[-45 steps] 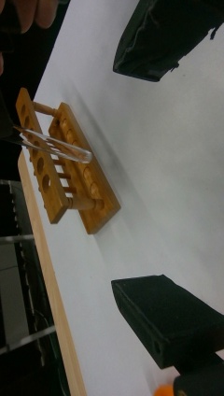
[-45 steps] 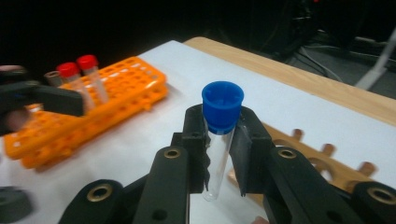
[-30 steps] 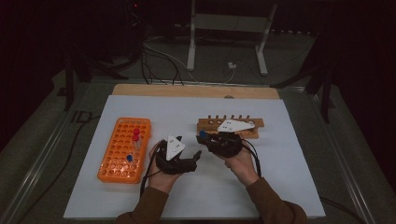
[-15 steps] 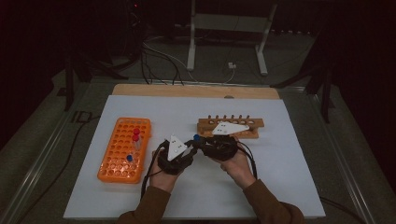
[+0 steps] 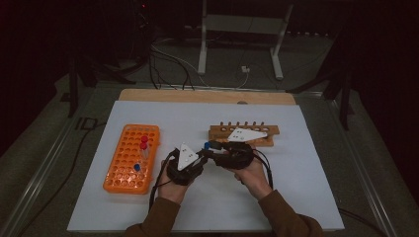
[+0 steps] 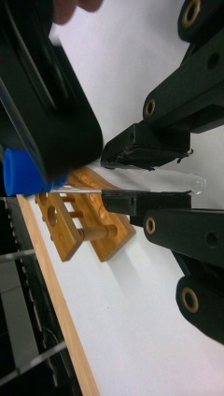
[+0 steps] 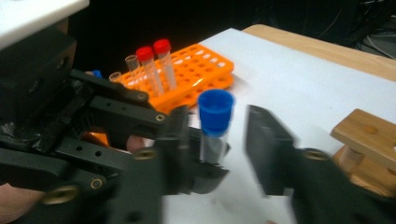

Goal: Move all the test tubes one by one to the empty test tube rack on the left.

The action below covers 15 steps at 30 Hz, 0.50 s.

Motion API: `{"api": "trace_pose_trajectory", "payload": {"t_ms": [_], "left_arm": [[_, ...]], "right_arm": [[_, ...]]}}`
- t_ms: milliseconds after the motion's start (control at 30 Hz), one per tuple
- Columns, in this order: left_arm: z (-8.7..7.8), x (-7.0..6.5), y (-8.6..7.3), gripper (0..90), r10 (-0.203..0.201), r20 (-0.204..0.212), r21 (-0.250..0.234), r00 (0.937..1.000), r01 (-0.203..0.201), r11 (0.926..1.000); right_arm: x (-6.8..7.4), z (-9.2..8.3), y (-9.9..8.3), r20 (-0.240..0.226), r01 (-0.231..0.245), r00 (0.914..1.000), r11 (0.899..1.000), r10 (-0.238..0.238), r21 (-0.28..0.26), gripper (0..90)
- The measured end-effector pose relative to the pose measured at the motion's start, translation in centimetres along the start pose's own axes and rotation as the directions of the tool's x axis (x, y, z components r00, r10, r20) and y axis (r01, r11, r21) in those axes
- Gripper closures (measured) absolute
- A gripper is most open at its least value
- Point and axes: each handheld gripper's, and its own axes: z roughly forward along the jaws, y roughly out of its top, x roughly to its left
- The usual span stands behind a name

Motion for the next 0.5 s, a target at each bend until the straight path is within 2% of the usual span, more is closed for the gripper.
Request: {"api": "trace_pose_trajectory", "payload": {"t_ms": [67, 233, 300, 333, 433, 500], "left_arm": [[-0.3, 0.2, -0.1, 76.5, -0.010, -0.007, -0.001, 0.9999, 0.010, 1.0000], [-1.4, 0.9, -0.5, 76.5, -0.026, -0.018, -0.004, 0.9995, 0.026, 0.9997], [-2.0, 1.2, -0.7, 76.6, -0.037, -0.022, -0.008, 0.9991, 0.037, 0.9993], [-2.2, 1.3, -0.8, 76.5, -0.037, -0.025, -0.007, 0.9990, 0.037, 0.9993], [-3.0, 1.6, -1.1, 76.5, -0.041, -0.030, -0.010, 0.9987, 0.040, 0.9991], [-3.6, 1.8, -1.3, 76.5, -0.041, -0.033, -0.011, 0.9986, 0.041, 0.9991]], "right_arm": [[-0.3, -0.3, 0.0, 0.000, -0.023, 0.9997, 1.000, 0.023, -0.009, 39.8], [-1.0, -1.2, -0.4, 0.089, -0.024, 0.9957, 0.999, 0.026, -0.023, 15.0], [-1.4, -1.6, -0.6, 0.131, -0.022, 0.9910, 1.000, 0.024, -0.020, 13.5], [-1.6, -1.8, -0.8, 0.150, -0.021, 0.9884, 1.000, 0.024, -0.020, 9.8], [-2.1, -2.4, -1.2, 0.173, -0.018, 0.9846, 1.000, 0.021, -0.020, 3.7], [-2.4, -2.8, -1.6, 0.190, -0.015, 0.9817, 1.000, 0.018, -0.019, 2.7]]}}
